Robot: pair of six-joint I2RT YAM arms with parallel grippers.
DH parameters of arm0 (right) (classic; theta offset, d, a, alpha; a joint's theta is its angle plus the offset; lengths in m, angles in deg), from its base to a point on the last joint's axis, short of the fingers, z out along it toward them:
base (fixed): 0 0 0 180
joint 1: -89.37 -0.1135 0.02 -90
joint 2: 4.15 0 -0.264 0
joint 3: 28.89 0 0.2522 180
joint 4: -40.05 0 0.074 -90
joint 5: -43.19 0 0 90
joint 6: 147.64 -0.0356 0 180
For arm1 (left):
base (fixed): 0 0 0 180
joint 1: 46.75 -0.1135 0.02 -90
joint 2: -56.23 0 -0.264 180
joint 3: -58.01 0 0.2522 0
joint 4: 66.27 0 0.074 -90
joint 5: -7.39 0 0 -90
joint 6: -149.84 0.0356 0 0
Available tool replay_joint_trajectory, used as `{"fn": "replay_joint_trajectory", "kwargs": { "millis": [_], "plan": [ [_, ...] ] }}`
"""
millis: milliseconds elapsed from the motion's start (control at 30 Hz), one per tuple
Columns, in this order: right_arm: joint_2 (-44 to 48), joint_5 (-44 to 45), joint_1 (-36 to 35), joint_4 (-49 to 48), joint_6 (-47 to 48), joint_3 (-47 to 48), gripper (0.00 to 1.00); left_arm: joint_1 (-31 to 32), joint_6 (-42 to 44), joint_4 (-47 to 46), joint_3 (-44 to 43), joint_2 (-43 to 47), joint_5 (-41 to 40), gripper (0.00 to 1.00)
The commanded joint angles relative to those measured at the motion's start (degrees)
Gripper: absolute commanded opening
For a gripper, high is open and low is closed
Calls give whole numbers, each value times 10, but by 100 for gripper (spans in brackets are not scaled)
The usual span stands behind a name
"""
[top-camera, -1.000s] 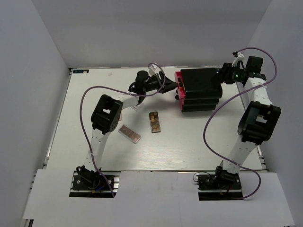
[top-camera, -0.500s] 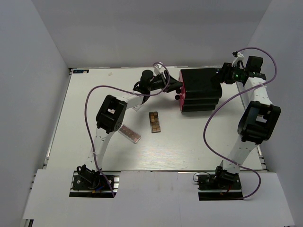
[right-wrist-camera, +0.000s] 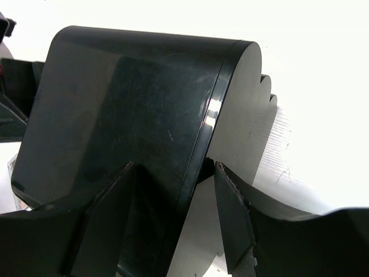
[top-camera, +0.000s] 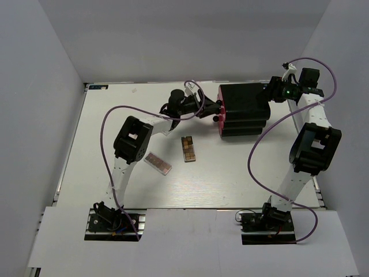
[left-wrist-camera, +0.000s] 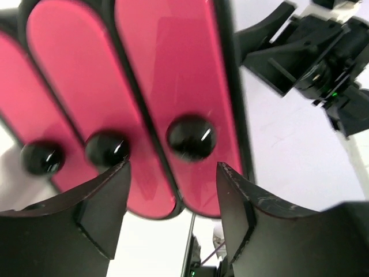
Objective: Organize the makeup
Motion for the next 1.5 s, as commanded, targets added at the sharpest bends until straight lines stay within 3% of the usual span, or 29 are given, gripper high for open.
{"fn": "replay_joint_trajectory", "kwargs": {
  "millis": [0, 167, 367, 600, 1467],
  "plan": [
    [-24, -1, -16, 53, 12, -7, 62, -13, 29, 20, 38, 64, -6, 72],
    [-23, 1, -19, 53, 12, -8, 63, -24, 39, 0, 101, 93, -8, 79],
    [-26, 2, -19, 53, 14, -7, 63, -30, 36, -15, 128, 92, -13, 77],
    [-26, 2, -20, 53, 15, -9, 62, -24, 23, -15, 68, 41, -15, 66],
    [-34, 3, -22, 53, 14, -9, 62, -2, -13, 3, -63, -65, -12, 68]
  ]
}}
